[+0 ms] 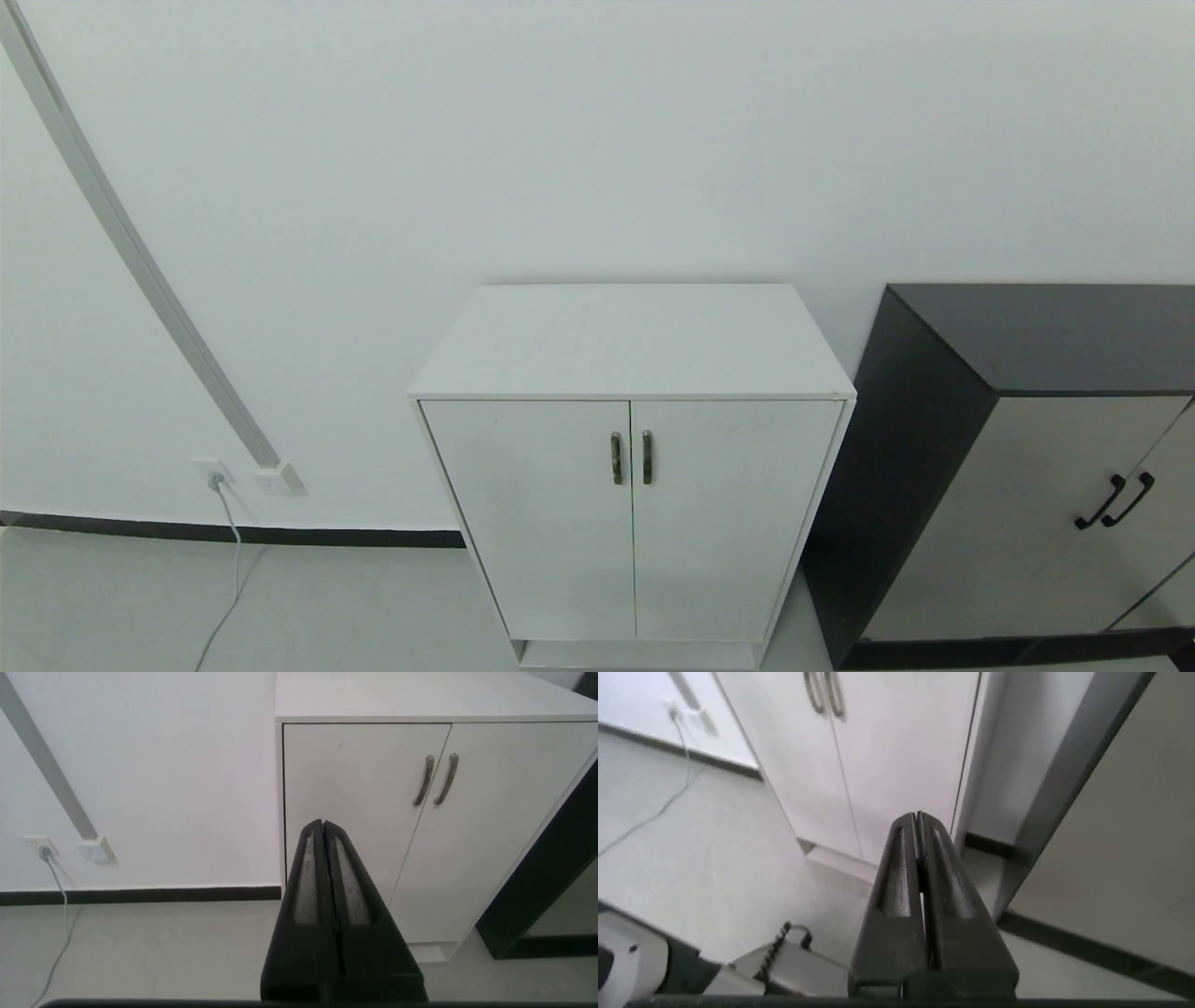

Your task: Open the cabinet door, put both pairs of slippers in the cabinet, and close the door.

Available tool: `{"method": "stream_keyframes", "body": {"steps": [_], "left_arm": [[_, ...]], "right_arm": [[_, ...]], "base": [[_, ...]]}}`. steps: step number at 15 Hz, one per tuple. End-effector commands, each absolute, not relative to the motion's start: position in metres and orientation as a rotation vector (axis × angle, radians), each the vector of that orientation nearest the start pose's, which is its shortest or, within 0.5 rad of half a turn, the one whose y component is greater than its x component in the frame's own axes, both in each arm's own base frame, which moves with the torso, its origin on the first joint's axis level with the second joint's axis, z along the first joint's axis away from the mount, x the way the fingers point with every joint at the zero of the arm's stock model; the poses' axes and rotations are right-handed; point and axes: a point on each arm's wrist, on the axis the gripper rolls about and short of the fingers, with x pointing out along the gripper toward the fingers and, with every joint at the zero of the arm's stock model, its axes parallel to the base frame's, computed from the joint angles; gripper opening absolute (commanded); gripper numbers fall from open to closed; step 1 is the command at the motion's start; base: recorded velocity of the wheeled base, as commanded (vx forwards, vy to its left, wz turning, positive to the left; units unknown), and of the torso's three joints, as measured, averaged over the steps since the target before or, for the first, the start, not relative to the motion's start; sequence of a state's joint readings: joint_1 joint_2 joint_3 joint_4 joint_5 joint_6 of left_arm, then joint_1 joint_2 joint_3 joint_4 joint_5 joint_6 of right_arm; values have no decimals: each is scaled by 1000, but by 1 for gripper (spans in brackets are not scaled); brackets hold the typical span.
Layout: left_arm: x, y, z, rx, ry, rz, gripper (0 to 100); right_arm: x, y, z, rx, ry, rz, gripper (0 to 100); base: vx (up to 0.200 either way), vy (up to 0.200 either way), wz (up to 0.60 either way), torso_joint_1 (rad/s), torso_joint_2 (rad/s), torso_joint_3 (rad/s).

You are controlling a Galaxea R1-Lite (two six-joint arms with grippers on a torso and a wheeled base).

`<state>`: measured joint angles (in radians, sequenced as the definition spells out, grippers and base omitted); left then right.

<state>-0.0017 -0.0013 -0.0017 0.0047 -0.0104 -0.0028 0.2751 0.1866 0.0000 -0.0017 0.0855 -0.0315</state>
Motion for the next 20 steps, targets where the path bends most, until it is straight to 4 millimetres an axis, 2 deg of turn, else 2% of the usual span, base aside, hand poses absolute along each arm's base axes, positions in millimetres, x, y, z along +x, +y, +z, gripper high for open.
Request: {"method": "stream_keyframes", "body": {"steps": [1,12,20], "left_arm": [[-23,0,75,-3,3,-12,0],[-23,0,75,-6,3,-11,0],[-23,0,75,3,3,-12,0]], "right_arm": [[-11,-1,78,-47,154,330,0],[-19,2,77,-19,50,24,0],[-23,0,76,64,-8,0,0]], "base": [[0,0,0,0,0,0],[0,0,0,0,0,0],[0,0,0,0,0,0]]}}
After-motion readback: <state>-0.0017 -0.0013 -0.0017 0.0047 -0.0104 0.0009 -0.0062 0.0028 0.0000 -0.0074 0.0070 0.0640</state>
